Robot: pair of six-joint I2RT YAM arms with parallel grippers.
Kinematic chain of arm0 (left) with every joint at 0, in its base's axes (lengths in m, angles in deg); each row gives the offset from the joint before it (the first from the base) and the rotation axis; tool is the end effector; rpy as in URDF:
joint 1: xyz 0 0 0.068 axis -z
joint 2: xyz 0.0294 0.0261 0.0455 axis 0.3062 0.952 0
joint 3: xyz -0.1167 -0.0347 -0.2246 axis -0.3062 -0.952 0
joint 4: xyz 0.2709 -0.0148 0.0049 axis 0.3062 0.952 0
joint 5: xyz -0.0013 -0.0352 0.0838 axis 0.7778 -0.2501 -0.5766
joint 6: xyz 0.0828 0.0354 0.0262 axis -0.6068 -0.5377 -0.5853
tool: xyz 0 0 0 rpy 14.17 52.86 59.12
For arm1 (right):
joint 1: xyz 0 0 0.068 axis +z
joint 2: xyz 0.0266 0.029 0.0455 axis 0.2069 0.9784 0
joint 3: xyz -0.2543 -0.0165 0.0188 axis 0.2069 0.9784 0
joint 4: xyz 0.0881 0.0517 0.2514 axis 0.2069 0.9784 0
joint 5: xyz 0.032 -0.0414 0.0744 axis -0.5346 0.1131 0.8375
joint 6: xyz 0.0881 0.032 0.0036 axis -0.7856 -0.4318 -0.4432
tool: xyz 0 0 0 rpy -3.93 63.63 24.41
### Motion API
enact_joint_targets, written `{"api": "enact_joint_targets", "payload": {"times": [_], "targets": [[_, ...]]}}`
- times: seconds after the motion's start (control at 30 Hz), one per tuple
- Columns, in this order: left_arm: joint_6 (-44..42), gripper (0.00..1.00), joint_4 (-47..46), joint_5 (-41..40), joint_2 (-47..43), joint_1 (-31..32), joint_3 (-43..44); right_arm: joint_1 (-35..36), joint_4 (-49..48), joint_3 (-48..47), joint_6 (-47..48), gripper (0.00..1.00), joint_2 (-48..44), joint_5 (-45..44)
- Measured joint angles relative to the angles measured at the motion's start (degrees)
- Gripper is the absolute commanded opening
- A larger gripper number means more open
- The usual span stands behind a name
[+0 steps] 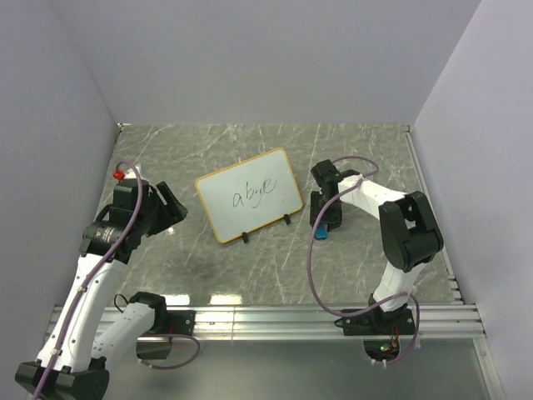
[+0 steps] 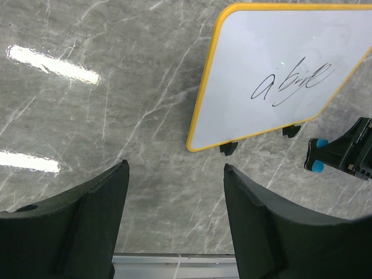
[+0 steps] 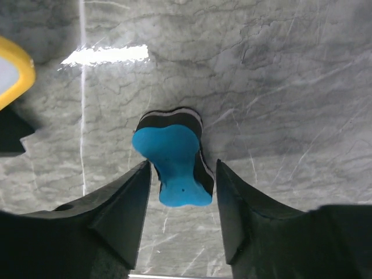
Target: Erase the whiteboard
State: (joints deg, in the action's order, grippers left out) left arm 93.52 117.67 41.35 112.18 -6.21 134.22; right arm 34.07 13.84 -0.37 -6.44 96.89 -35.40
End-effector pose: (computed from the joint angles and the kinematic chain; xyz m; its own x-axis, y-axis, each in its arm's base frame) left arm 0.2078 -0.0383 0.2908 -0.6039 -0.5083 -0.6139 -0.2690 0.8550 -0.4434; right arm 0.3188 0.1304 0.0966 -0.9783 0.0649 -0.1966 0.0457 0.9938 0.1009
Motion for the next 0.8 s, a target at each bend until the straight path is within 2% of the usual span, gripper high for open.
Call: {"api": "enact_joint_targets", "payload": {"times": [0.13, 0.23, 0.33, 0.37, 0.4, 0.63, 0.8], "targets": [[0.0, 0.71, 0.0, 0.0, 0.0, 0.0, 0.0, 0.0, -0.2, 0.0, 0.2, 0.45, 0.8, -0.3], [0.0, 0.71, 0.0, 0.0, 0.0, 0.0, 0.0, 0.0, -0.5, 0.0, 0.3, 0.34, 1.2, -0.4], [0.0, 0.71, -0.1, 0.0, 0.0, 0.0, -0.2, 0.0, -0.5, 0.0, 0.5, 0.19, 1.2, -0.5], [0.0, 0.71, -0.2, -0.1, 0.0, 0.0, -0.3, 0.0, -0.5, -0.1, 0.6, 0.08, 1.2, -0.5], [0.0, 0.71, -0.2, -0.1, 0.0, 0.0, -0.5, 0.0, -0.5, -0.1, 0.5, 0.01, 1.2, -0.6], [0.0, 0.70, -1.2, 0.0, 0.1, 0.0, -2.9, 0.0, 0.0, -0.3, 0.3, 0.00, 1.1, -0.7], [-1.0, 0.70, -6.3, 1.4, 0.9, 0.0, -5.7, 0.0, 1.8, -0.3, -0.3, 0.00, -2.4, -0.4]]}}
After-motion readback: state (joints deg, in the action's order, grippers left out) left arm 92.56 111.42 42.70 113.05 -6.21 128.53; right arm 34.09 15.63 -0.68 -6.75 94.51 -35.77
